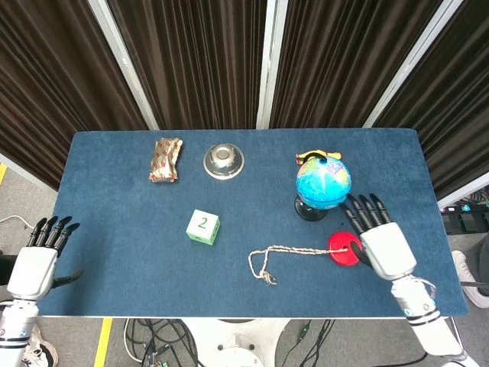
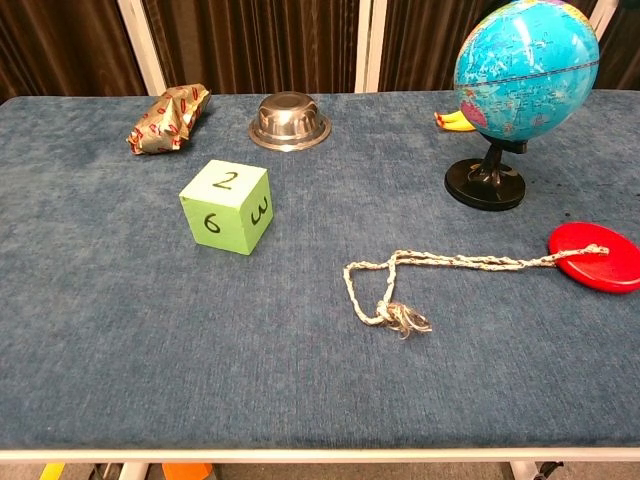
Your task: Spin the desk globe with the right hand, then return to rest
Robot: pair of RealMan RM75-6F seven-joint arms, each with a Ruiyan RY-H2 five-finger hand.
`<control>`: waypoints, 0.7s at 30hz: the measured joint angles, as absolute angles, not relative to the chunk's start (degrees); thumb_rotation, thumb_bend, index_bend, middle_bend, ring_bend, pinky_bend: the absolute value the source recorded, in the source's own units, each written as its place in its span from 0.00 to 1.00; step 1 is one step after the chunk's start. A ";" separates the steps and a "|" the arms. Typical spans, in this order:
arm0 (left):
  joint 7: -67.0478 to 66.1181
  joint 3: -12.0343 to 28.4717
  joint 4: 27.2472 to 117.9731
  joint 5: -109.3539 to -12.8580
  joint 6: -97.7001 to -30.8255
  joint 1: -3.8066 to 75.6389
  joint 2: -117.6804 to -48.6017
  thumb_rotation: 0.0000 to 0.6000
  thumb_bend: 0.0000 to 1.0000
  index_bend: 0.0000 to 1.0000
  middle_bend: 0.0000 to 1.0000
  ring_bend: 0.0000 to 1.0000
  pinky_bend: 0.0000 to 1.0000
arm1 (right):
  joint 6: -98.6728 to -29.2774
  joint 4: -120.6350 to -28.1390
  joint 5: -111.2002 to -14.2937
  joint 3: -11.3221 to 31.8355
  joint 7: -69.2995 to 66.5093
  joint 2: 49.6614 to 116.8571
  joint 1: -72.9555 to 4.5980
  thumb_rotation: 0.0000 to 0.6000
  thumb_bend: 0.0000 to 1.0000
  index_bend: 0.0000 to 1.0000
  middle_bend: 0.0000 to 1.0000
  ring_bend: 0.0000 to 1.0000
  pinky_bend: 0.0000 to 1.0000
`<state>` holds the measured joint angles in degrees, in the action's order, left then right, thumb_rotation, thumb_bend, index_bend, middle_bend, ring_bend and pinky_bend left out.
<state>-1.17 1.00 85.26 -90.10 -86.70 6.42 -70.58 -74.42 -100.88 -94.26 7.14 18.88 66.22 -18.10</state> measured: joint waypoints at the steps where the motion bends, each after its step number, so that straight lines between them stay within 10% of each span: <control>1: -1.09 1.00 85.23 -90.09 -86.67 6.42 -70.56 1.00 0.00 0.14 0.09 0.02 0.05 | -73.54 -101.25 -94.19 7.33 19.67 66.45 -18.79 1.00 0.28 0.00 0.00 0.00 0.00; 21: 0.94 0.64 83.09 -89.78 -86.23 6.26 -71.35 1.00 0.00 0.14 0.09 0.02 0.05 | -64.27 -102.35 -85.72 7.87 25.55 69.80 -25.34 1.00 0.28 0.00 0.00 0.00 0.00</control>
<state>0.94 0.64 83.09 -89.78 -86.23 6.26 -71.35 -64.27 -102.35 -85.72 7.87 25.55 69.80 -25.34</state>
